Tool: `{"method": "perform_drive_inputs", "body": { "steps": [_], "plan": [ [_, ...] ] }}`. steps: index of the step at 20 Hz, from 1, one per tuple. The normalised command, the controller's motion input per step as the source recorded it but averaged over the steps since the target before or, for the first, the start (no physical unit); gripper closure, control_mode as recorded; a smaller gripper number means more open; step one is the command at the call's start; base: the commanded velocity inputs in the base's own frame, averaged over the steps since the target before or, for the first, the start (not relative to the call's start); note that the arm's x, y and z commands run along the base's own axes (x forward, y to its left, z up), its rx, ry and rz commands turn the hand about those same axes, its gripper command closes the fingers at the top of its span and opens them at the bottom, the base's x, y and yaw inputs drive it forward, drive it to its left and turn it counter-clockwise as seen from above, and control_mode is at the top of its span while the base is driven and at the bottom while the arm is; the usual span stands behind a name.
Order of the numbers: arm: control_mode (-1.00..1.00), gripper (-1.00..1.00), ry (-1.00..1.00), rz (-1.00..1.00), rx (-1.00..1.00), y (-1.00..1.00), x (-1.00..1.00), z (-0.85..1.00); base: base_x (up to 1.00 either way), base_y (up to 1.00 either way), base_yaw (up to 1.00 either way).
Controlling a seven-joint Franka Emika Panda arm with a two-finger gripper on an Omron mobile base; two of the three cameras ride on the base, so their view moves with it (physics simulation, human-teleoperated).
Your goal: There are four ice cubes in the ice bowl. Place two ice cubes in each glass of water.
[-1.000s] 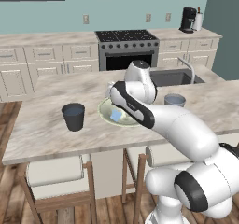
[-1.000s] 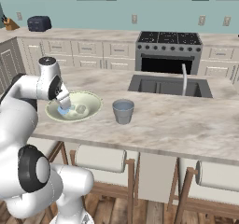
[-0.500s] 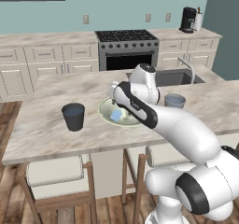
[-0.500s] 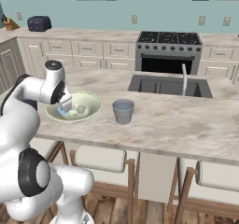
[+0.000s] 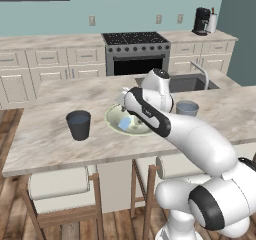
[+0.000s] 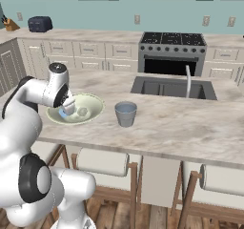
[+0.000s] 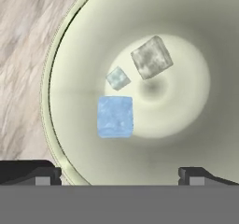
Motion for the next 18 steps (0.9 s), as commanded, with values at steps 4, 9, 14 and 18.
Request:
{"method": "perform_drive_inputs", "body": {
  "steps": [4, 9, 14, 18],
  "plan": [
    [-1.0, -1.0, 0.03, 0.0, 0.02, 0.0, 0.0, -0.02, 0.0, 0.0, 0.0],
    [-1.0, -1.0, 0.08, 0.0, 0.05, 0.0, 0.0, -0.2, 0.0, 0.0, 0.0],
    [-1.0, -1.0, 0.1, 0.0, 0.05, 0.05, 0.0, -0.17, 0.0, 0.0, 0.0],
    [-1.0, -1.0, 0.06, 0.0, 0.03, 0.1, 0.0, -0.05, 0.0, 0.0, 0.0]
  ]
}}
